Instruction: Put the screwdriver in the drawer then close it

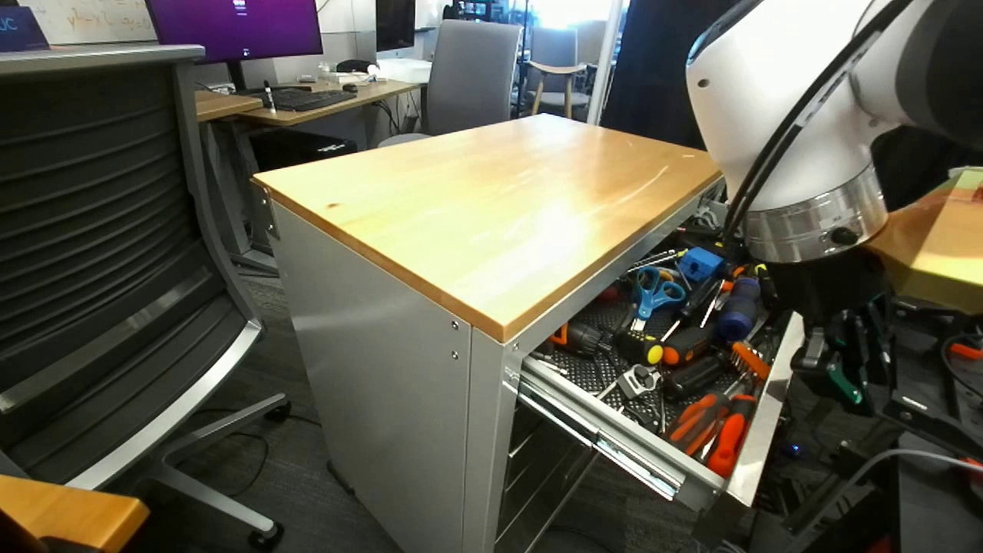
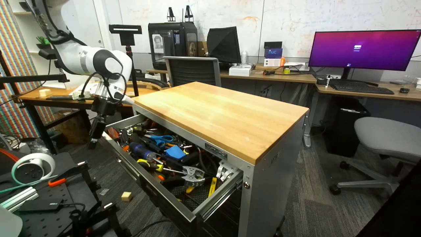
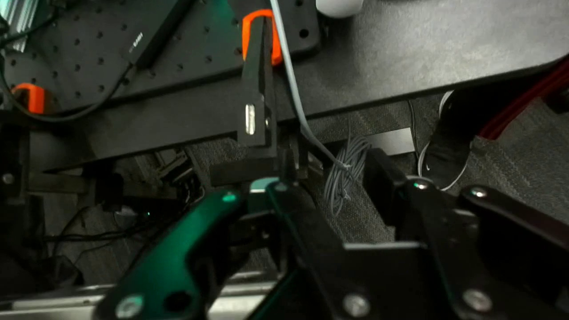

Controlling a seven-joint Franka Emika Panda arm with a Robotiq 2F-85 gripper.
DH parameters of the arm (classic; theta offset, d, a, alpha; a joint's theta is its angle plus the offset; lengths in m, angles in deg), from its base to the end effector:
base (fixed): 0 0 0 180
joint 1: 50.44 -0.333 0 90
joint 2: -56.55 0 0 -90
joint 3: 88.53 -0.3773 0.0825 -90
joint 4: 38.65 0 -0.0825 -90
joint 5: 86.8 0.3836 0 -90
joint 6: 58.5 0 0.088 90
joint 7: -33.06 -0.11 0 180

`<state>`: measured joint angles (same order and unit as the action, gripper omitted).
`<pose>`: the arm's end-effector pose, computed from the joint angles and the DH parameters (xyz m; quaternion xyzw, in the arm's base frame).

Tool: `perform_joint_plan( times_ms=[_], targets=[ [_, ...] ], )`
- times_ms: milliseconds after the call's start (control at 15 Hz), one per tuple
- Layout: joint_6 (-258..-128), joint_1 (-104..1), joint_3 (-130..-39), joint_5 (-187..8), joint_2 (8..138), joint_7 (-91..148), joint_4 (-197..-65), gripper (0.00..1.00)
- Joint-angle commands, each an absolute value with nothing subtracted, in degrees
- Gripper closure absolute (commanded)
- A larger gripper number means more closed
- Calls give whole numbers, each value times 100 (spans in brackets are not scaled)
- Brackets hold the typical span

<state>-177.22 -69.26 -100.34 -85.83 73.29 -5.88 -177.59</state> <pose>0.3642 0.2205 0.2169 0.9462 -0.0697 -0.2780 0.1504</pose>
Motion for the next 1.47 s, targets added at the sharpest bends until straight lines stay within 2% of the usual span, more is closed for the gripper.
perform_joint_plan(
  times_ms=[0,67,267,533,1000,1400],
  targets=[
    [-18066,-7104,-9930,-9025,7917,-778,-17198,87],
    [-18280,-7137,-9889,-9091,8024,-866,-17104,93],
    [-18667,-7309,-9806,-9356,8071,-1144,-16933,99],
    [-19107,-7519,-9620,-10182,8008,-1682,-16772,93],
    [-19613,-7989,-9148,-12118,8251,-3073,-16335,94],
    [-19554,-8193,-9048,-13831,8375,-4518,-16014,93]
  ],
)
